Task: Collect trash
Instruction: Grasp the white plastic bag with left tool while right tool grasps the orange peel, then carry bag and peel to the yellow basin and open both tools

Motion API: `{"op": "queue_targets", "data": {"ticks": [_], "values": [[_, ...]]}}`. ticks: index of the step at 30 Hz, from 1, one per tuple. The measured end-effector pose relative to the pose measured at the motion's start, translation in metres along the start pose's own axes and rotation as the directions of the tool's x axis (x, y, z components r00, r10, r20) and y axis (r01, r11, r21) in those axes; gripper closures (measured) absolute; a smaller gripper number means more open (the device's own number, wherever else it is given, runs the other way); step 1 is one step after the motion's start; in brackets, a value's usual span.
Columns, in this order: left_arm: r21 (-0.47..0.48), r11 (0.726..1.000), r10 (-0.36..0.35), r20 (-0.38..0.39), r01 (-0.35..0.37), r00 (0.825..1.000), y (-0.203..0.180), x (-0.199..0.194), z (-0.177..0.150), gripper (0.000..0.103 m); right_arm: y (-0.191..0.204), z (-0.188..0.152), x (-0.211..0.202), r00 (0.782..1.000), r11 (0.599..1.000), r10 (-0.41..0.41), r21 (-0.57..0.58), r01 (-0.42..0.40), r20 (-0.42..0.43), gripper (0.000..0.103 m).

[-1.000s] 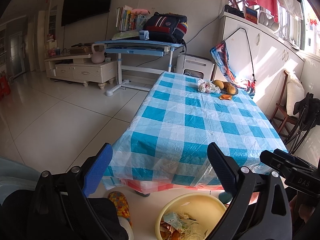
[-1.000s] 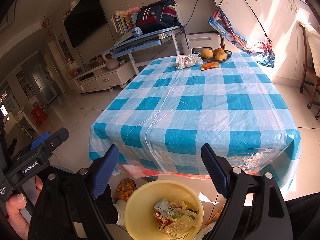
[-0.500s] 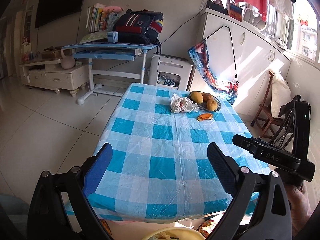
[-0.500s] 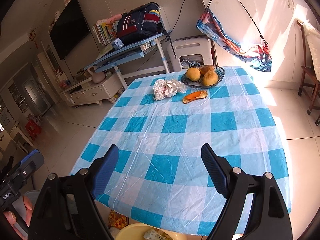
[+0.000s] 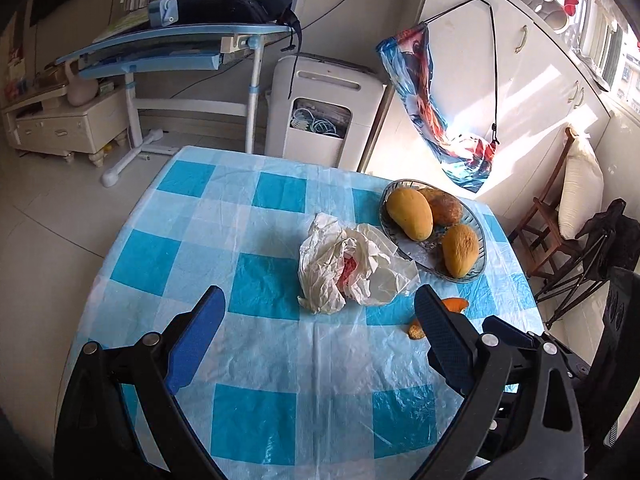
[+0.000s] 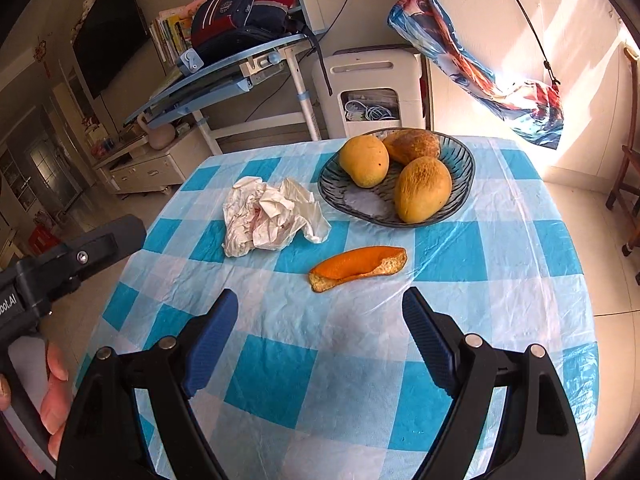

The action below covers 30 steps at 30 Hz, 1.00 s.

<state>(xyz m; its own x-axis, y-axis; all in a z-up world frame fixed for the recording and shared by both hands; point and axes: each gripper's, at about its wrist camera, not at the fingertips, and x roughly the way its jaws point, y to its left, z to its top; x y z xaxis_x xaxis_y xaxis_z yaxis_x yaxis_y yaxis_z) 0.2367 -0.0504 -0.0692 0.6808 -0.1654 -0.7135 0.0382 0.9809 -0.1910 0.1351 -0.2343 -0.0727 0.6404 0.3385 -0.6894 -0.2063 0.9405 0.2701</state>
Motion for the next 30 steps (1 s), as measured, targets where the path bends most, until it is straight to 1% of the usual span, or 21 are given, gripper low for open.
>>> {"op": "queue_targets", "data": {"ticks": [3, 5, 7, 9, 10, 11, 12, 13, 14, 15, 16, 20, 24, 26, 30], "values": [[0.034, 0.999, 0.040, -0.051, -0.039, 0.998, -0.007, 0.043, 0.010, 0.011, -0.004, 0.007, 0.019, 0.999, 1.000, -0.013, -0.015, 0.012, -0.036, 0.022], [0.042, 0.998, 0.060, -0.075, -0.057, 0.995, -0.010, 0.062, 0.015, 0.012, -0.006, 0.008, 0.027, 0.998, 1.000, -0.012, -0.023, 0.011, -0.056, 0.026], [0.045, 0.998, 0.047, -0.102, -0.042, 0.994, -0.011, 0.075, 0.020, 0.027, -0.006, 0.009, 0.031, 0.997, 0.999, -0.023, -0.042, 0.020, -0.072, 0.033], [0.050, 0.999, 0.020, -0.137, -0.013, 0.990, -0.012, 0.086, 0.022, 0.056, -0.006, 0.010, 0.036, 0.996, 0.998, -0.026, -0.053, 0.022, -0.080, 0.036], [0.068, 0.997, 0.031, -0.126, -0.022, 0.992, -0.014, 0.086, 0.023, 0.060, -0.006, 0.010, 0.037, 0.997, 0.998, -0.029, -0.061, 0.025, -0.075, 0.038], [0.077, 0.997, 0.015, -0.135, -0.005, 0.991, -0.014, 0.088, 0.023, 0.070, -0.006, 0.012, 0.038, 0.997, 0.997, -0.033, -0.066, 0.028, -0.077, 0.040], [0.077, 0.997, 0.006, -0.135, 0.004, 0.991, -0.013, 0.086, 0.023, 0.072, -0.005, 0.013, 0.039, 0.997, 0.997, -0.029, -0.071, 0.023, -0.076, 0.048], [0.077, 0.997, -0.001, -0.135, 0.011, 0.991, -0.011, 0.085, 0.023, 0.073, -0.004, 0.013, 0.041, 0.996, 0.997, -0.029, -0.077, 0.023, -0.079, 0.054], [0.074, 0.997, -0.012, -0.137, 0.022, 0.990, -0.008, 0.082, 0.021, 0.074, -0.003, 0.014, 0.041, 0.996, 0.997, -0.028, -0.080, 0.022, -0.079, 0.056], [0.072, 0.997, -0.019, -0.136, 0.029, 0.991, -0.005, 0.078, 0.019, 0.075, -0.003, 0.013, 0.040, 0.996, 0.996, -0.025, -0.084, 0.018, -0.081, 0.060], [0.069, 0.997, -0.021, -0.133, 0.030, 0.991, -0.002, 0.072, 0.017, 0.076, -0.002, 0.013, 0.040, 0.996, 0.996, -0.022, -0.088, 0.015, -0.081, 0.069], [0.042, 0.998, -0.041, -0.108, 0.045, 0.993, 0.015, 0.038, 0.005, 0.079, 0.001, 0.011, 0.038, 0.996, 0.996, 0.008, -0.082, -0.016, -0.091, 0.077], [0.048, 0.998, -0.032, -0.076, 0.035, 0.997, 0.030, -0.011, -0.014, 0.079, 0.012, 0.007, 0.020, 0.994, 0.995, 0.059, -0.074, -0.066, -0.091, 0.092], [0.053, 0.998, -0.023, -0.062, 0.027, 0.998, 0.038, -0.038, -0.026, 0.079, 0.022, 0.000, 0.004, 0.992, 0.993, 0.092, -0.071, -0.098, -0.083, 0.096], [0.059, 0.998, -0.013, -0.039, 0.015, 0.999, 0.054, -0.095, -0.054, 0.079, 0.048, -0.016, -0.032, 0.989, 0.983, 0.132, -0.119, -0.140, -0.072, 0.098]]}}
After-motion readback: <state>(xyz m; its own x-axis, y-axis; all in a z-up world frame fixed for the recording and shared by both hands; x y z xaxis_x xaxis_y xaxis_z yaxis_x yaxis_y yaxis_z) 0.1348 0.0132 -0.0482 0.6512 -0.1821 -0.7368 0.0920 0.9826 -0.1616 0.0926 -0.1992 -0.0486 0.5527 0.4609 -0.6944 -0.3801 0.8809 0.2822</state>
